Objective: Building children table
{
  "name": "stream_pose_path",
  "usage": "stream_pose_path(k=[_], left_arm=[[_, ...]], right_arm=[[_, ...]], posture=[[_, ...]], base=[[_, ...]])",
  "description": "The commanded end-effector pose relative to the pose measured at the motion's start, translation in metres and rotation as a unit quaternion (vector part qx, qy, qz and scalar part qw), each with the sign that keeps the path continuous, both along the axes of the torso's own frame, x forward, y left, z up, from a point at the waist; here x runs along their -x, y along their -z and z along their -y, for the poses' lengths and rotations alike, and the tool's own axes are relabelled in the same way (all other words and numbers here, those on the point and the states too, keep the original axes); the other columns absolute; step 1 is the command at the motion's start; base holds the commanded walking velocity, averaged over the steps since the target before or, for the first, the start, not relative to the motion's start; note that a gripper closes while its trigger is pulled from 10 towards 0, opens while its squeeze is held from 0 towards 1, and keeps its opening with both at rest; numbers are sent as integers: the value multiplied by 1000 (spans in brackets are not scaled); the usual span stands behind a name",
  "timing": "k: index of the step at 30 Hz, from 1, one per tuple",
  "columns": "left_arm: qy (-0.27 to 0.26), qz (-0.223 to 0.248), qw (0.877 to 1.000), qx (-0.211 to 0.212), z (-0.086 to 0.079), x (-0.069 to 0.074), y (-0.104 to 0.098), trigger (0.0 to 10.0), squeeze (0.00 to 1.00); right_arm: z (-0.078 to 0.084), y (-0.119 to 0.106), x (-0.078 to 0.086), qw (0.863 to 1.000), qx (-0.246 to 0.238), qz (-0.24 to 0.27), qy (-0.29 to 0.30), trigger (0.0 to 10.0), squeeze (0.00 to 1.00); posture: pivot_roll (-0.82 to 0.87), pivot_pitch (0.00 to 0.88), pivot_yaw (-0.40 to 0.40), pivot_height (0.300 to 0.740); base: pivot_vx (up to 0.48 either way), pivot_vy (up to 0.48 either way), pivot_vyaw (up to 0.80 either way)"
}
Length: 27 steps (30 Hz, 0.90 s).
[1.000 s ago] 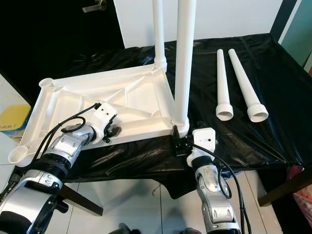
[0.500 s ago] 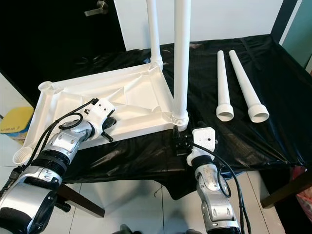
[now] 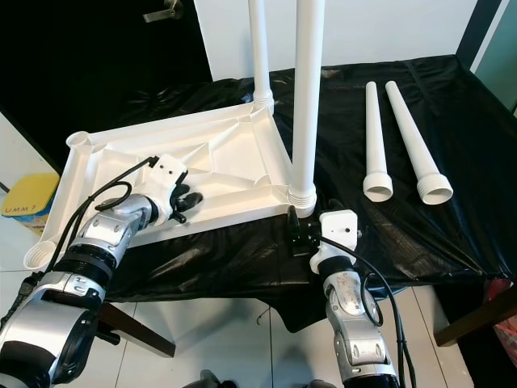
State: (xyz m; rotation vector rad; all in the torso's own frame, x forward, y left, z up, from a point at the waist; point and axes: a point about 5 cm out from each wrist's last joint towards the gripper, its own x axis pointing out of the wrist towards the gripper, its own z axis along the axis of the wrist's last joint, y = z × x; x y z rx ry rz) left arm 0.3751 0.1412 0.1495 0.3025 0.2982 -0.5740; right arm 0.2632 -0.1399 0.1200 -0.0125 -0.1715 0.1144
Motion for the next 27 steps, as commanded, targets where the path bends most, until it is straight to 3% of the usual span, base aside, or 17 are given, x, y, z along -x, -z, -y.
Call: stream_pose_path(k=[1,7,8,17,21,27], left_arm=[[13,3,1000,4,-1,0,-3,10000,1000],[24,-5,1000,-18,-2,1,2,10000,976],[32,-12,999,-23,-1,2,4,10000,0],[33,-55,997,-46,1,-1,17,10000,0],[15,-77,996,-44,-3,-4,19,10000,0],[-4,-97,992,-77,-13,-7,22,10000,0]], right_arm=[[0,2,3,1000,-1,-1,3,10000,0],[0,3,4,1000,-1,-4,5,10000,0],[0,4,5,1000,-2,-4,6,10000,0],[-3,6,6,1000,-3,-7,5,10000,0],[-4,6,8,1000,-4,-8,6,10000,0],[-4,7,12,1000,-4,-11,9,10000,0]], posture=[[-79,36,110,740],[-83,42,114,740],[-82,42,116,740],[-77,57,121,740],[-80,68,129,740],[-86,83,138,740]], base=[[0,0,0],[0,0,0],[0,0,0],[0,0,0],[0,0,0],[0,0,0]])
